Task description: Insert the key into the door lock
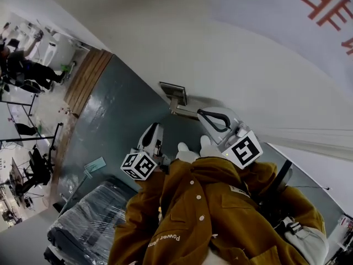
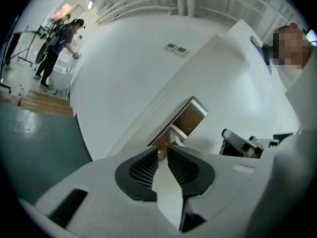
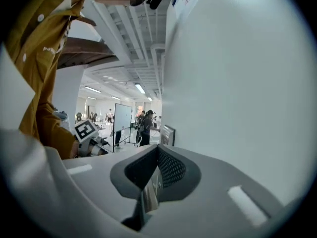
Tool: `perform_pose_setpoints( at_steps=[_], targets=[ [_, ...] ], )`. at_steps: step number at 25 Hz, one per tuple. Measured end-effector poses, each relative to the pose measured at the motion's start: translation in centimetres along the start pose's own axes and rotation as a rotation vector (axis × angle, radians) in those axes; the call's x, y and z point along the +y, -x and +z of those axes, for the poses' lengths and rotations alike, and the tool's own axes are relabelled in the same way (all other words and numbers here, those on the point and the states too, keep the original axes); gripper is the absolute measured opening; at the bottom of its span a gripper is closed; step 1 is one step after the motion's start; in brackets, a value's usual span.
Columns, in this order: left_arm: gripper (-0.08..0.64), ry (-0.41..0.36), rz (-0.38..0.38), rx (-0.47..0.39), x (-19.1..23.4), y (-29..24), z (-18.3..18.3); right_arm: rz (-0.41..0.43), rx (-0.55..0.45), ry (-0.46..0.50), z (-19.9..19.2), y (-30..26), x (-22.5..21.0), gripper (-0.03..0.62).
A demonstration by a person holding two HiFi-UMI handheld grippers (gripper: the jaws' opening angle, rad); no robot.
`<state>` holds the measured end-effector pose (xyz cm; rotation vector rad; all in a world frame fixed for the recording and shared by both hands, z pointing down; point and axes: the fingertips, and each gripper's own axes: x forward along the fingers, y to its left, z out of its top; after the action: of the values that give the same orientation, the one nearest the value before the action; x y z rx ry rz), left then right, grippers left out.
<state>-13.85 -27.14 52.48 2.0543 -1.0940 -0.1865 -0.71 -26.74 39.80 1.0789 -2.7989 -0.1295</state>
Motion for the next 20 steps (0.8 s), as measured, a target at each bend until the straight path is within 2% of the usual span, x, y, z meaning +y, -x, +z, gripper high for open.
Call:
perform_pose_setpoints(
  at_steps=[2, 4, 7, 10, 13, 20],
  targets=[
    [0.046, -0.095, -0.041, -0.072, -3.7, 1.4, 2.3, -0.04, -0.058, -0.03, 1.2, 0.0, -0.6, 0.006],
    [-0.002, -0.221, -0.06, -0.115, -7.1, 2.2, 3.6, -0.057, -0.043, -0.03, 0.7, -0.1, -0.8, 0.006],
    [-0.002, -0.384, -0.072, -0.145, -11.3, 2.8, 4.3, -0.062, -0.02, -0.042, 0.0, -0.3, -0.8, 0.005],
    [-0.002, -0.491, -0.082, -0.141, -13.7, 2.7, 4.1, -0.062, 0.001, -0.04, -0.3, -0.4, -0.6, 0.005],
    [-0.002, -0.542, -0.089, -0.122, -14.6, 2.4, 3.8, -0.062, -0.003, -0.048, -0.3, -0.5, -0.1, 0.005],
    [-0.002, -0.544, -0.098, -0.092, -14.8, 2.0, 3.2, -0.05, 0.001, -0.057, -0.3, -0.3, 1.0, 0.005]
  ],
)
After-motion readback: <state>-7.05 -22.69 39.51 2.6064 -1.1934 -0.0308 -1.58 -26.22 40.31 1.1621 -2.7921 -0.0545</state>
